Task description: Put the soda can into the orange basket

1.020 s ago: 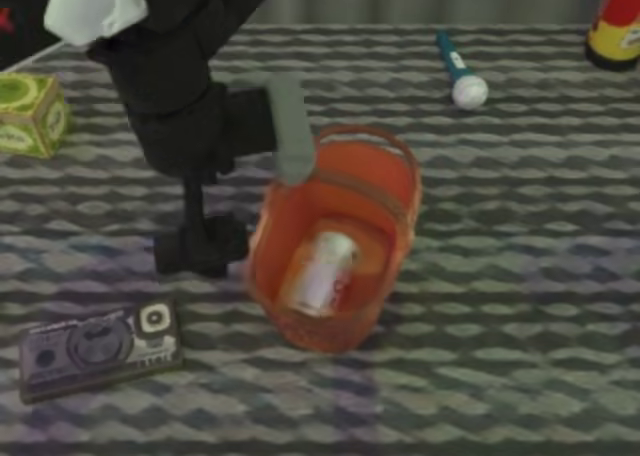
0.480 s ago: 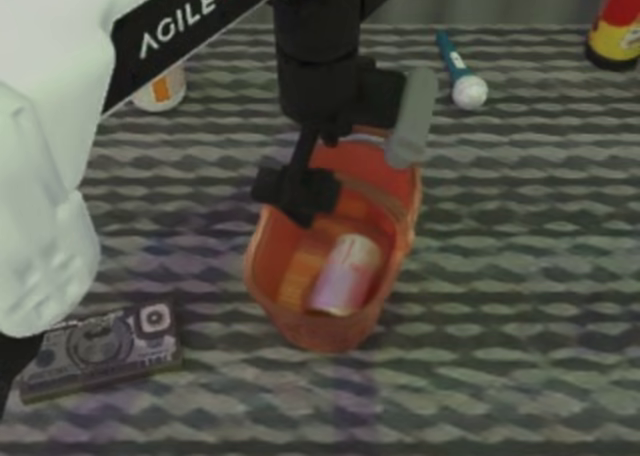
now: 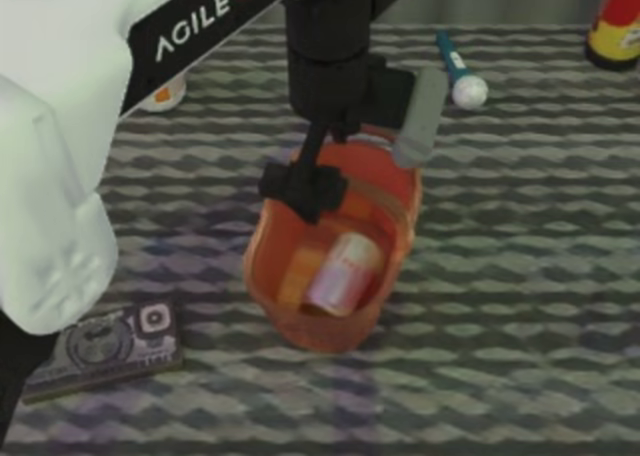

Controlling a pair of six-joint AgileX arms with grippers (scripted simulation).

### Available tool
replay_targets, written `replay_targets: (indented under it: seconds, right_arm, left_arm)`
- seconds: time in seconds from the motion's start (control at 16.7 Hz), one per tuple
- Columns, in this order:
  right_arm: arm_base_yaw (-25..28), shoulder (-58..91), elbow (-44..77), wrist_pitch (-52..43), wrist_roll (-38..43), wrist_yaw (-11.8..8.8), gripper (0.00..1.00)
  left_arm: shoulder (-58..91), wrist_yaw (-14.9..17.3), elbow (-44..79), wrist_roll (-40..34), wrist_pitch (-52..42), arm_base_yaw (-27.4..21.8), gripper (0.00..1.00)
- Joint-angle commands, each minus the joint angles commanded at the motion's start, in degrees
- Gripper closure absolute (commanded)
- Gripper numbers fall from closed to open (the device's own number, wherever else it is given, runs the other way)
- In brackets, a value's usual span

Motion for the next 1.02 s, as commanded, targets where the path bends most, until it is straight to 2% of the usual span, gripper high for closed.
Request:
replay_targets:
  seconds: [0.66, 1.02]
  right_arm:
    - [0.0, 0.0, 0.0, 0.0, 0.0, 0.0, 0.00]
    - [0.0, 0.0, 0.0, 0.0, 0.0, 0.0, 0.00]
  left_arm:
    - [-1.0, -0.1, -6.5, 0.1, 5.3, -0.3, 0.00]
    - [-1.0, -0.1, -6.5, 0.1, 5.3, -0.3, 0.45]
